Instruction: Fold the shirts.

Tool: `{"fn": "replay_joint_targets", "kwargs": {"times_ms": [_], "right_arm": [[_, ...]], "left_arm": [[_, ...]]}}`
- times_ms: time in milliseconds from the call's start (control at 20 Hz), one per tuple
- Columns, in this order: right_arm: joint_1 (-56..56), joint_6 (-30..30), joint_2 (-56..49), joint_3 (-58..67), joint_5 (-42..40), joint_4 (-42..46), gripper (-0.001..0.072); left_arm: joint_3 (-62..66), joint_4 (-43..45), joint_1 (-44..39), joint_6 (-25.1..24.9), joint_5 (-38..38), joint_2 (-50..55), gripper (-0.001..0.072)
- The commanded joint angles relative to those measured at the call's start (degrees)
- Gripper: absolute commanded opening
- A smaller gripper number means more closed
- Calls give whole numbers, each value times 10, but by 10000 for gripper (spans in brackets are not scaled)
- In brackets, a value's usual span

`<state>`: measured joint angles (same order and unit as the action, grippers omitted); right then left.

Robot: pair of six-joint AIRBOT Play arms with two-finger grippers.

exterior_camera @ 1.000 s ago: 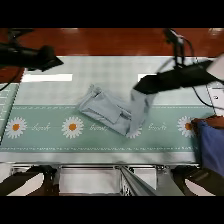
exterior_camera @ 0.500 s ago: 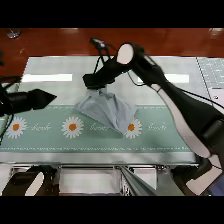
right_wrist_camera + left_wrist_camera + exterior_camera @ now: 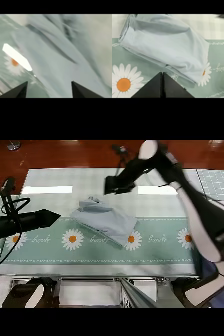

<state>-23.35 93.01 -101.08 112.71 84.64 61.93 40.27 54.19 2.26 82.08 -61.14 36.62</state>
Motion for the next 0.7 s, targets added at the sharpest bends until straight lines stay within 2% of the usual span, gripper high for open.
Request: {"fn": "replay_joint_targets", "kwargs": {"times_ms": [0, 100, 200, 300, 350, 400, 450, 650], "right_arm": [[84, -6, 160, -58, 115, 189, 629], [105, 45, 308, -231, -1, 243, 629], [111, 147, 461, -473, -164, 252, 628], [102, 298, 580, -716, -333, 200, 626], [94, 337, 614, -822, -428, 130, 620], [87, 337, 620, -894, -491, 43, 620], [77, 306, 609, -945, -533, -41, 620], [34, 116, 480, -947, -552, -215, 620]], "left_arm": [[-2, 5, 0, -5, 12, 2, 25], [-3, 5, 0, -7, 11, 2, 25], [-3, 5, 0, -7, 11, 2, 25], [-7, 5, -1, -7, 11, 2, 25], [-12, 5, -1, -6, 12, 2, 25], [-20, 4, -1, -6, 12, 2, 25], [-28, 4, -1, -6, 11, 2, 25], [-62, 4, -1, -6, 12, 2, 26]]}}
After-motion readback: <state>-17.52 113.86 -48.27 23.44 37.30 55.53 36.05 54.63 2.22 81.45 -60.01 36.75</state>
